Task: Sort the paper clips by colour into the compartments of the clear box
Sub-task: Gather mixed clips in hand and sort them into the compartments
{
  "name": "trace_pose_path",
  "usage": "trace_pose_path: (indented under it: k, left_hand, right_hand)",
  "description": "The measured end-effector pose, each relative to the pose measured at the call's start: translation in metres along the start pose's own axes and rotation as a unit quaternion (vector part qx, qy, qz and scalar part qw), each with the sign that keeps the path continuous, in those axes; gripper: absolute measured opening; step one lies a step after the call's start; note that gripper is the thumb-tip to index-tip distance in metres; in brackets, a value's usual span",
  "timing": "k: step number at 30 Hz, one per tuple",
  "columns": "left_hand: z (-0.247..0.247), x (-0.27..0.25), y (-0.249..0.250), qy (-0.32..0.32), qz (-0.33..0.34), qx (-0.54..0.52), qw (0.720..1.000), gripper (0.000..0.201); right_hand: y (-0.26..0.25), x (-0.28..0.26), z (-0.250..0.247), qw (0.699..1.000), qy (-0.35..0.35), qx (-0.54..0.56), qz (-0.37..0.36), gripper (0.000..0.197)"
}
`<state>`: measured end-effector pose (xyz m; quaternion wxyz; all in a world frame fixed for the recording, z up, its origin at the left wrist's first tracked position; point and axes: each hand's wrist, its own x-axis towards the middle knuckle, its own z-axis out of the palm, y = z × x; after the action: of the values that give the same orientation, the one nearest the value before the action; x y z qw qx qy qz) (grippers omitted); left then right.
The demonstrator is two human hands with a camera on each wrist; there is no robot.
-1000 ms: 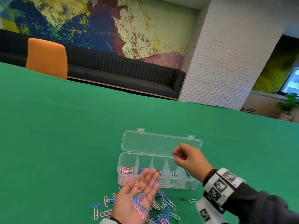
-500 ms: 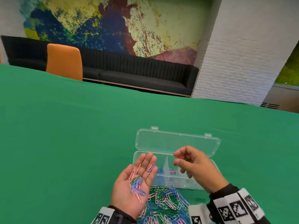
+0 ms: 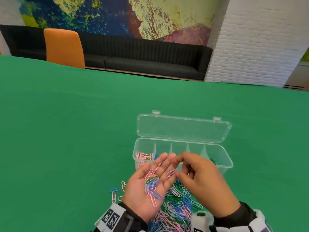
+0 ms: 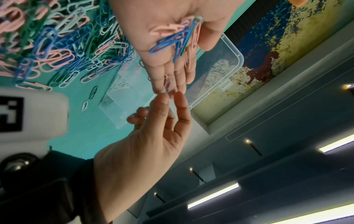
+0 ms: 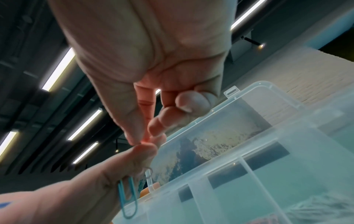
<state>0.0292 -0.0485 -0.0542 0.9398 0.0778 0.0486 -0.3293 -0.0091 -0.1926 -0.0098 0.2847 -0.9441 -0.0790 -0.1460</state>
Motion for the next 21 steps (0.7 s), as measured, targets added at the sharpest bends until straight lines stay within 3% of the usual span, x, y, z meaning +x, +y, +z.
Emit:
trace_pose_path:
  k: [7,11,15,17,21]
  left_hand:
    - [0.001,-0.001,0.0,0.005,-0.012,0.01,1.0,0.039]
    - [-0.004,-0.002,0.003,-0.02,-0.021,0.031,0.999,0.079]
    - [-0.009,-0.001,0.006,-0.065,-0.032,0.08,0.994,0.062]
    - [-0.013,0.0,0.008,-0.042,-0.022,0.096,0.994,0.053]
    - [-0.016,0.006,0.011,-0.025,-0.017,0.094,0.995,0.054]
  right_hand:
    - [0.003,-0.001,-0.001,0.999,-0.027,-0.017,-0.012,0.008]
    - [0.003,0.0,-0.001,0.999,-0.035,-0.005,-0.008,0.009]
    - [0.005,-0.001,-0.002,1.0,-0.022,0.01,-0.014,0.007]
    - [0.006,-0.002,-0.002,0.999,-0.028,0.002,-0.035,0.008]
    - [0.009,-0.001,-0.004,0.997,-0.052,0.001,-0.056,0.005]
